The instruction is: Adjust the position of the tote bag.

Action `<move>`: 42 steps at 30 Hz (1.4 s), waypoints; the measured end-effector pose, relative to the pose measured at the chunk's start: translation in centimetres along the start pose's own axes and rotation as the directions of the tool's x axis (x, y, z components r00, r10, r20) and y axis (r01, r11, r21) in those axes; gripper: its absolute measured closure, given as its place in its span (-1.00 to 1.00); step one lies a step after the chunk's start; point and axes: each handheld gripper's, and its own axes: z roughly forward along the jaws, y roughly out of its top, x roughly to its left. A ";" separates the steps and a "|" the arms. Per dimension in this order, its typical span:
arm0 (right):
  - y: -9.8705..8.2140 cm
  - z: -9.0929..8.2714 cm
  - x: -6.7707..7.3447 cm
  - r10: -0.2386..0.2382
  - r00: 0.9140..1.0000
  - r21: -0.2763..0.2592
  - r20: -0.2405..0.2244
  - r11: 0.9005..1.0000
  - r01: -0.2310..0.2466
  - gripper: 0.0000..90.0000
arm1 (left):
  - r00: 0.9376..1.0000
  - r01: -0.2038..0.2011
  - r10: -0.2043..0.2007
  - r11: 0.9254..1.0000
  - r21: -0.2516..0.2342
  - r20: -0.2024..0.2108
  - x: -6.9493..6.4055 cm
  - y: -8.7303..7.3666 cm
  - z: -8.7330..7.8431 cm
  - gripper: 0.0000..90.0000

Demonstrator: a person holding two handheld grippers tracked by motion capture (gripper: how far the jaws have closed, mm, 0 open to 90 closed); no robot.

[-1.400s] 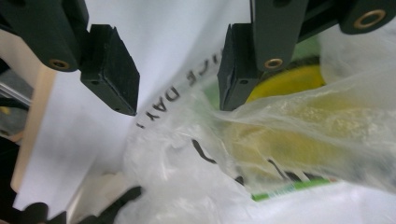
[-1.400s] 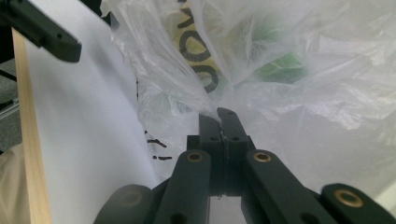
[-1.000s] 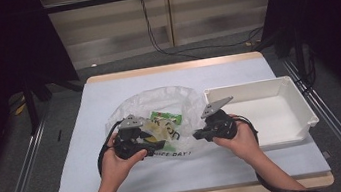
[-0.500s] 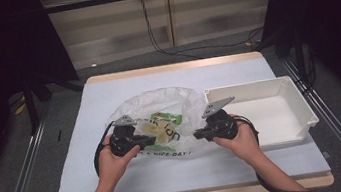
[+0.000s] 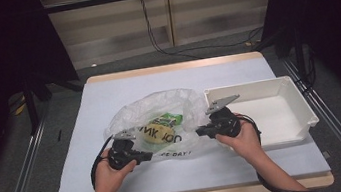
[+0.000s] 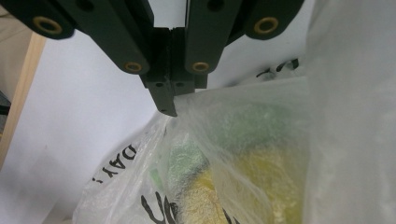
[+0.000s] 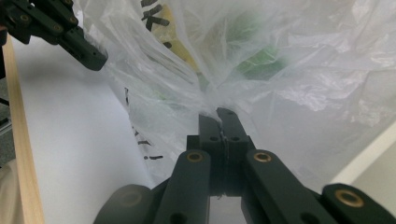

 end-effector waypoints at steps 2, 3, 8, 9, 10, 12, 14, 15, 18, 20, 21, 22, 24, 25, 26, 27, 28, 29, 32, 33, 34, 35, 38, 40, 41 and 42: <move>0.1 0.1 0.0 -0.001 1.000 -0.003 -0.007 1.000 0.001 1.00 | 1.000 -0.007 0.007 1.000 0.001 -0.005 0.0 -0.2 0.1 1.00; 0.1 0.1 0.0 -0.006 1.000 -0.002 -0.007 1.000 0.006 1.00 | 1.000 -0.007 0.007 1.000 0.001 -0.005 0.0 -0.2 0.1 1.00; 0.2 0.3 0.2 -0.006 1.000 -0.004 -0.008 1.000 0.006 1.00 | 0.999 -0.042 0.042 0.999 -0.028 -0.028 0.1 -0.2 -0.4 0.56; 0.2 0.4 0.2 -0.008 1.000 -0.005 -0.011 1.000 0.008 1.00 | 0.998 -0.049 0.048 0.998 -0.033 -0.036 0.0 -0.2 -0.5 0.43; 0.2 0.4 0.2 -0.012 1.000 -0.001 -0.008 1.000 0.012 1.00 | 0.998 -0.055 0.054 0.998 -0.025 -0.040 0.0 -0.2 -0.6 0.38; 0.4 0.5 0.3 -0.011 1.000 0.001 -0.015 1.000 0.011 1.00 | 0.997 -0.060 0.058 0.998 -0.024 -0.047 -0.2 -0.3 -0.9 0.21; 0.5 0.6 0.4 -0.017 1.000 -0.004 -0.019 1.000 0.017 1.00 | 0.994 -0.087 0.086 0.996 -0.024 -0.064 -0.3 -0.5 -1.2 0.07; 0.6 0.6 0.5 -0.019 1.000 -0.002 -0.016 1.000 0.019 1.00 | 0.993 -0.093 0.091 0.995 -0.023 -0.073 -0.4 -0.6 -1.4 0.02; 0.8 0.7 0.6 -0.030 0.999 0.002 -0.016 1.000 0.030 1.00 | 0.993 -0.092 0.090 0.996 -0.020 -0.073 -0.5 -0.7 -1.8 -0.05; 1.0 0.8 0.6 -0.031 0.999 0.005 -0.013 1.000 0.031 1.00 | 0.995 -0.086 0.085 0.996 -0.022 -0.055 -0.6 -0.8 -2.1 -0.08; 1.1 0.8 0.7 -0.030 1.000 0.009 -0.005 1.000 0.030 1.00 | 0.995 -0.085 0.084 0.996 -0.019 -0.053 -0.6 -0.8 -2.2 -0.07; 1.1 0.9 0.7 -0.034 0.999 0.007 -0.008 0.999 0.034 1.00 | 0.995 -0.085 0.084 0.996 -0.025 -0.060 -0.6 -0.9 -2.2 -0.07; 1.3 0.9 0.8 -0.036 0.999 0.001 -0.010 0.999 0.036 1.00 | 0.994 -0.093 0.092 0.995 -0.029 -0.051 -0.6 -0.9 -2.5 -0.07; 1.4 0.9 0.8 -0.036 0.999 0.005 -0.002 0.999 0.036 1.00 | 0.995 -0.096 0.094 0.995 -0.041 -0.043 -0.7 -0.9 -2.5 -0.07; 1.4 0.9 0.8 -0.032 0.999 0.006 -0.003 0.999 0.032 1.00 | 0.996 -0.091 0.089 0.995 -0.041 -0.030 -0.7 -0.9 -2.6 -0.07; 1.5 0.9 0.8 -0.037 0.999 0.006 -0.008 0.999 0.037 1.00 | 0.995 -0.093 0.091 0.995 -0.040 -0.031 -0.7 -0.8 -2.7 -0.06; 1.5 1.0 0.8 -0.044 0.999 0.006 -0.013 0.999 0.044 1.00 | 0.995 -0.092 0.091 0.995 -0.047 -0.035 -0.8 -0.9 -2.7 -0.04; 1.5 1.0 0.9 -0.043 0.999 0.010 -0.007 0.999 0.043 1.00 | 0.995 -0.093 0.091 0.995 -0.035 -0.045 -0.9 -0.8 -2.9 -0.01; 1.4 1.0 0.9 -0.040 0.999 0.012 -0.010 0.999 0.040 1.00 | 0.995 -0.096 0.094 0.993 -0.074 -0.037 -1.0 -0.3 -3.0 -0.01; 1.4 1.0 0.9 -0.042 0.999 0.012 -0.014 0.999 0.042 1.00 | 0.995 -0.096 0.094 0.993 -0.074 -0.037 -1.0 -0.3 -3.0 -0.03; 1.3 1.0 0.9 -0.044 0.999 0.011 -0.013 0.999 0.044 1.00 | 0.995 -0.100 0.097 0.991 -0.092 -0.036 -1.2 0.2 -3.0 -0.04; 1.2 1.0 0.9 -0.042 0.999 0.014 -0.015 0.999 0.042 1.00 | 0.995 -0.096 0.093 0.991 -0.089 -0.041 -1.3 0.4 -3.0 -0.06; 1.0 1.1 0.9 -0.037 0.999 0.011 -0.022 0.999 0.037 1.00 | 0.996 -0.083 0.078 0.993 -0.089 -0.051 -1.6 1.4 -2.6 -0.25; 1.0 1.1 0.9 -0.037 0.999 0.016 -0.020 0.999 0.038 1.00 | 0.993 -0.114 0.110 0.990 -0.081 -0.052 -1.9 2.1 -2.2 -0.26; 1.0 1.1 0.9 -0.038 0.999 0.019 -0.022 0.999 0.039 1.00 | 0.992 -0.121 0.116 0.989 -0.087 -0.057 -2.0 2.4 -2.0 -0.27; 0.9 1.1 0.9 -0.042 0.999 0.023 -0.024 0.999 0.043 1.00 | 0.990 -0.131 0.126 0.988 -0.083 -0.063 -2.1 2.8 -1.8 -0.28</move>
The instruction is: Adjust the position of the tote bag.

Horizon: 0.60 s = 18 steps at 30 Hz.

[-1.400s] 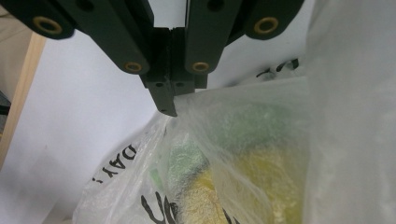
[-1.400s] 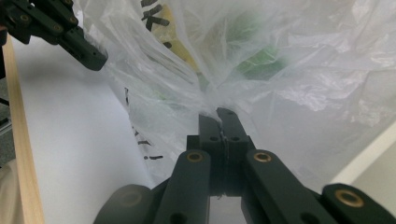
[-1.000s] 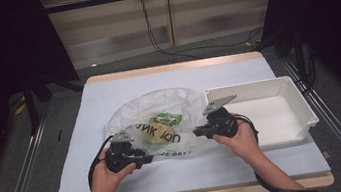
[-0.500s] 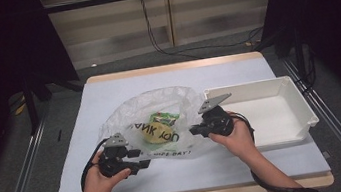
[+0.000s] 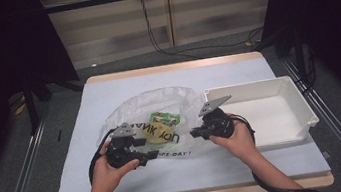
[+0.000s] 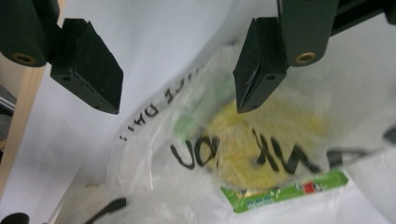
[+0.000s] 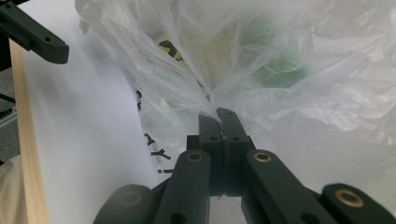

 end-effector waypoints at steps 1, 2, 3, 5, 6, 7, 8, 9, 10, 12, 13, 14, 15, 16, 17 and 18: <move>0.0 0.0 0.0 -0.004 1.000 0.000 -0.002 1.000 0.004 1.00 | 1.000 0.000 0.000 1.000 0.000 0.000 0.0 0.0 0.0 -0.28; 0.0 -0.1 0.1 -0.002 1.000 0.000 -0.003 1.000 0.002 1.00 | 1.000 -0.016 0.016 1.000 0.002 -0.001 0.0 0.6 0.4 -0.28; 0.0 -0.1 0.1 -0.005 1.000 -0.003 -0.005 1.000 0.005 1.00 | 1.000 -0.010 0.010 1.000 -0.009 -0.001 0.2 0.7 0.6 -0.31; 0.0 -0.2 0.2 -0.008 1.000 0.001 -0.008 1.000 0.008 1.00 | 1.000 -0.016 0.016 1.000 -0.016 -0.011 0.5 1.2 1.0 -0.38; 0.0 -0.2 0.2 -0.008 1.000 0.000 -0.009 1.000 0.008 1.00 | 1.000 -0.008 0.008 1.000 -0.010 -0.013 0.7 1.4 1.1 -0.43; 0.0 -0.2 0.3 -0.007 1.000 0.002 -0.009 1.000 0.007 1.00 | 0.999 0.005 -0.005 1.000 -0.008 -0.038 1.0 1.6 1.3 -0.46; -0.1 -0.2 0.3 -0.010 1.000 0.003 -0.012 1.000 0.010 1.00 | 0.999 0.000 -0.001 1.000 -0.005 -0.051 1.2 1.9 1.4 -0.49; -0.1 -0.1 0.3 -0.006 1.000 -0.003 -0.013 1.000 0.006 1.00 | 0.999 0.002 -0.002 1.000 0.002 -0.051 1.6 2.2 1.6 -0.52; -0.1 -0.1 0.3 -0.005 1.000 0.005 -0.010 1.000 0.005 1.00 | 0.999 0.004 -0.004 1.000 0.003 -0.052 2.0 2.4 1.8 -0.52; -0.2 -0.2 0.4 -0.010 1.000 0.010 -0.011 1.000 0.010 1.00 | 0.996 -0.005 0.007 1.000 0.019 -0.084 2.7 2.8 2.1 -0.53; -0.2 -0.3 0.5 -0.006 1.000 0.009 -0.010 1.000 0.006 1.00 | 0.996 -0.004 0.006 1.000 0.025 -0.083 2.9 2.9 2.3 -0.57; -0.3 -0.3 0.5 -0.008 1.000 0.011 -0.007 1.000 0.008 1.00 | 0.998 0.004 -0.002 1.000 0.027 -0.070 3.2 3.0 2.6 -0.62; -0.3 -0.3 0.5 -0.008 1.000 0.011 -0.007 1.000 0.008 1.00 | 0.997 0.008 -0.006 1.000 0.026 -0.072 3.5 3.2 2.7 -0.65; -0.4 -0.4 0.5 -0.005 1.000 0.013 -0.010 1.000 0.005 1.00 | 0.998 0.003 -0.002 1.000 0.020 -0.070 3.6 3.2 3.0 -0.69; -0.4 -0.4 0.5 -0.004 1.000 0.014 -0.008 1.000 0.004 1.00 | 0.997 -0.010 0.012 0.999 0.032 -0.073 4.0 3.3 3.3 -0.73; -0.5 -0.4 0.5 -0.003 1.000 0.016 -0.005 1.000 0.003 1.00 | 0.997 -0.010 0.012 1.000 0.022 -0.072 4.2 3.3 3.5 -0.76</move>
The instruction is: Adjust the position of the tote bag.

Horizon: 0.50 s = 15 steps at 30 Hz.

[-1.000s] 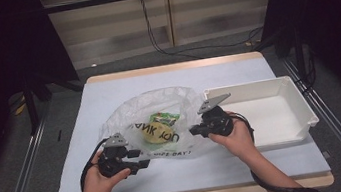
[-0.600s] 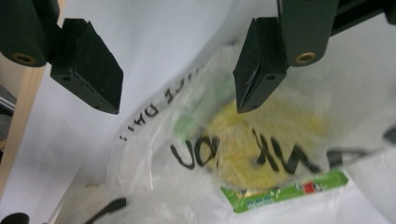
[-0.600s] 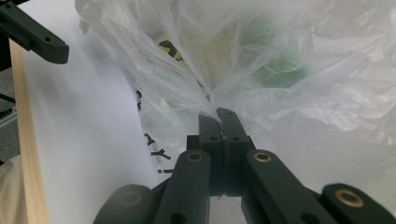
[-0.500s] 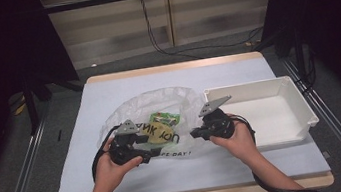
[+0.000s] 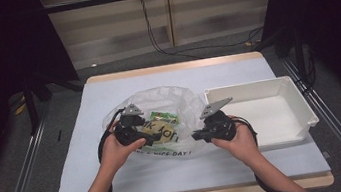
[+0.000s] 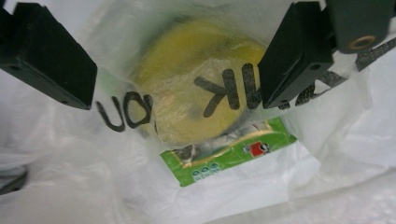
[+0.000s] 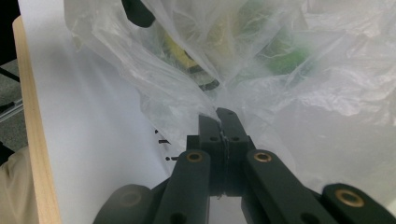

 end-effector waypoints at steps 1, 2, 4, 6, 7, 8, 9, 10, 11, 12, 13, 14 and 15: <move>0.0 0.0 0.0 0.000 1.000 0.001 -0.003 1.000 0.000 1.00 | 1.000 -0.003 0.003 1.000 0.003 0.001 0.3 -0.1 0.3 -0.77; -0.1 -0.1 0.1 0.002 1.000 0.001 0.002 1.000 -0.002 1.00 | 1.000 -0.006 0.006 1.000 0.019 0.001 0.5 -0.1 0.6 -0.81; -0.1 -0.1 0.1 -0.002 1.000 0.004 0.007 1.000 0.002 1.00 | 1.000 0.005 -0.006 0.999 0.037 0.011 1.1 -0.5 1.2 -0.82; -0.1 -0.1 0.1 -0.001 1.000 0.006 0.004 1.000 0.001 1.00 | 0.999 0.024 -0.026 0.998 0.055 0.023 1.6 -1.0 1.7 -0.79; -0.1 -0.2 0.2 0.001 1.000 0.006 0.006 1.000 -0.001 1.00 | 0.998 0.040 -0.042 0.998 0.055 0.037 1.8 -1.2 1.8 -0.80; -0.1 -0.2 0.1 0.002 1.000 0.004 0.009 1.000 -0.002 1.00 | 0.998 0.042 -0.045 0.996 0.074 0.037 1.8 -1.4 1.8 -0.80; -0.2 -0.2 0.1 0.004 1.000 0.003 0.008 1.000 -0.004 1.00 | 0.998 0.039 -0.043 0.995 0.091 0.035 1.8 -1.6 1.9 -0.78; -0.2 -0.2 0.1 0.006 1.000 0.004 0.011 1.000 -0.006 1.00 | 0.998 0.037 -0.041 0.995 0.094 0.037 1.8 -1.9 2.0 -0.77; -0.2 -0.2 0.1 0.010 1.000 0.004 0.012 1.000 -0.010 1.00 | 0.998 0.029 -0.034 0.994 0.103 0.046 1.7 -2.0 2.0 -0.77; -0.2 -0.2 0.1 0.012 1.000 0.003 0.007 1.000 -0.012 1.00 | 0.998 0.023 -0.028 0.994 0.106 0.048 1.6 -2.2 2.0 -0.76; -0.2 -0.2 0.1 0.011 1.000 0.002 0.009 1.000 -0.011 1.00 | 0.997 0.024 -0.033 0.992 0.128 0.064 1.6 -2.4 2.2 -0.73; -0.2 -0.2 0.1 0.012 1.000 0.001 0.009 1.000 -0.012 1.00 | 0.996 0.029 -0.039 0.991 0.134 0.077 1.5 -2.5 2.2 -0.69; -0.2 -0.2 0.1 0.013 1.000 0.002 0.008 1.000 -0.013 1.00 | 0.996 0.034 -0.045 0.990 0.133 0.081 1.4 -2.6 2.3 -0.65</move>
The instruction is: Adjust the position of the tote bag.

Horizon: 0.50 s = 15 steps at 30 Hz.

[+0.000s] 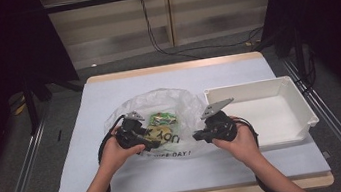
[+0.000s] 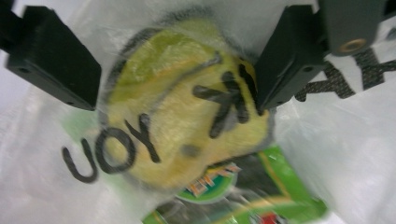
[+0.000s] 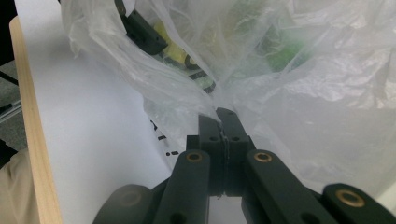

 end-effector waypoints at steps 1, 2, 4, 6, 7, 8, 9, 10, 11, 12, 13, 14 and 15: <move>0.0 0.0 0.0 0.000 1.000 0.000 0.001 1.000 0.000 1.00 | 1.000 -0.020 0.020 1.000 0.021 0.001 0.1 -0.2 0.0 -0.58; 0.0 0.0 0.0 0.000 1.000 -0.001 0.001 1.000 0.000 1.00 | 1.000 -0.016 0.016 0.999 0.029 0.009 -0.1 -0.4 0.1 -0.42; 0.0 0.1 0.1 0.001 1.000 -0.005 -0.002 1.000 -0.001 1.00 | 1.000 -0.012 0.012 0.999 0.042 0.019 -0.2 -0.7 0.2 -0.27; 0.0 0.1 0.1 0.000 1.000 -0.006 -0.001 1.000 0.000 1.00 | 1.000 -0.011 0.010 0.998 0.059 0.016 -0.4 -0.7 -0.2 -0.14; 0.0 0.1 0.1 0.004 1.000 -0.001 -0.002 1.000 -0.004 1.00 | 1.000 -0.023 0.022 0.997 0.077 0.017 -0.3 -0.7 -0.5 -0.04; 0.0 0.1 0.1 0.004 1.000 0.003 0.000 1.000 -0.004 1.00 | 1.000 0.015 -0.016 0.999 0.047 0.013 -0.6 -0.9 -0.4 0.04; 0.0 0.2 0.2 0.009 1.000 0.008 0.003 1.000 -0.009 1.00 | 1.000 0.013 -0.013 0.998 0.062 0.006 -0.7 -1.0 -0.6 0.09; 0.0 0.2 0.2 0.008 1.000 0.010 0.004 1.000 -0.008 1.00 | 1.000 0.018 -0.018 0.997 0.071 0.007 -0.9 -1.1 -0.6 0.16; 0.0 0.3 0.2 0.005 1.000 0.009 0.002 1.000 -0.005 1.00 | 1.000 0.018 -0.018 0.997 0.073 0.002 -1.0 -1.3 -0.7 0.24; -0.1 0.4 0.2 0.004 1.000 0.002 -0.005 1.000 -0.004 1.00 | 1.000 0.004 -0.005 0.996 0.090 0.008 -1.1 -1.5 -0.8 0.26; -0.1 0.4 0.2 0.011 1.000 0.009 -0.005 1.000 -0.011 1.00 | 1.000 0.008 -0.009 0.995 0.098 0.006 -1.3 -1.5 -0.9 0.37; -0.1 0.4 0.2 0.012 1.000 0.007 -0.005 1.000 -0.012 1.00 | 1.000 0.011 -0.012 0.994 0.109 0.007 -1.4 -1.6 -1.0 0.40; -0.1 0.5 0.2 0.013 1.000 0.003 -0.006 1.000 -0.013 1.00 | 1.000 0.024 -0.023 0.995 0.096 -0.005 -1.7 -1.7 -1.0 0.45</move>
